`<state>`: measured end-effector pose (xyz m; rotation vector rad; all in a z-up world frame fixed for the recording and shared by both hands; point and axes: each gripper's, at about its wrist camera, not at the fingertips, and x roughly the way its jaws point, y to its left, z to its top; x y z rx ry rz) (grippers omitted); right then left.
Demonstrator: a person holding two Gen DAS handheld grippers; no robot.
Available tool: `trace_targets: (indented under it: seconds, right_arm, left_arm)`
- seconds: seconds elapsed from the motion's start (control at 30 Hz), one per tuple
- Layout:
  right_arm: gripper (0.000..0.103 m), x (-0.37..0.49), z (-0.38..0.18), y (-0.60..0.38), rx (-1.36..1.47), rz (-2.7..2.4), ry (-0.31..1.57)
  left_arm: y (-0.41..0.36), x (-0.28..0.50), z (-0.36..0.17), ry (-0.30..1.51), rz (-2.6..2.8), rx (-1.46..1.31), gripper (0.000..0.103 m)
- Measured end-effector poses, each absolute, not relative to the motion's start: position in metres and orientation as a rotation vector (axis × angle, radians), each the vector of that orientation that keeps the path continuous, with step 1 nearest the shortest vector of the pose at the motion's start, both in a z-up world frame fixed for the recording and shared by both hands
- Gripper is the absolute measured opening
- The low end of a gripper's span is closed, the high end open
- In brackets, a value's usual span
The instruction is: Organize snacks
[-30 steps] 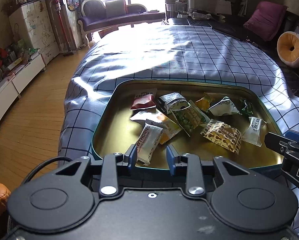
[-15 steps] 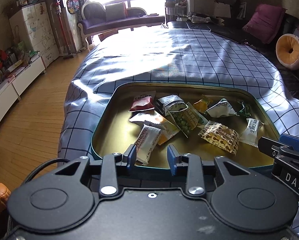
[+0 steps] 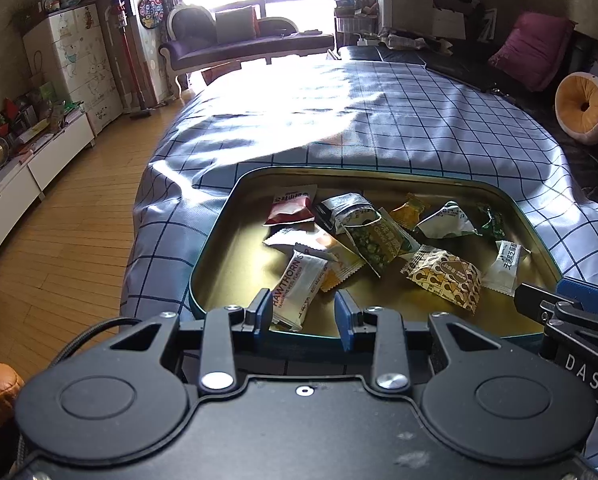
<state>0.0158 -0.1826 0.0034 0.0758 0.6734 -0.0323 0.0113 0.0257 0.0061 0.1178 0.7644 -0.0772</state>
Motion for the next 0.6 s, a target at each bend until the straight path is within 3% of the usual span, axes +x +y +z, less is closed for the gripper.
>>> trace_targets:
  seconds: [0.6]
  right_arm:
    - [0.046,0.0161,0.0018,-0.1827,0.076,-0.031,0.679]
  left_arm:
    - [0.0221,0.0085,0.0056,0.76,-0.088,0.131,0.035]
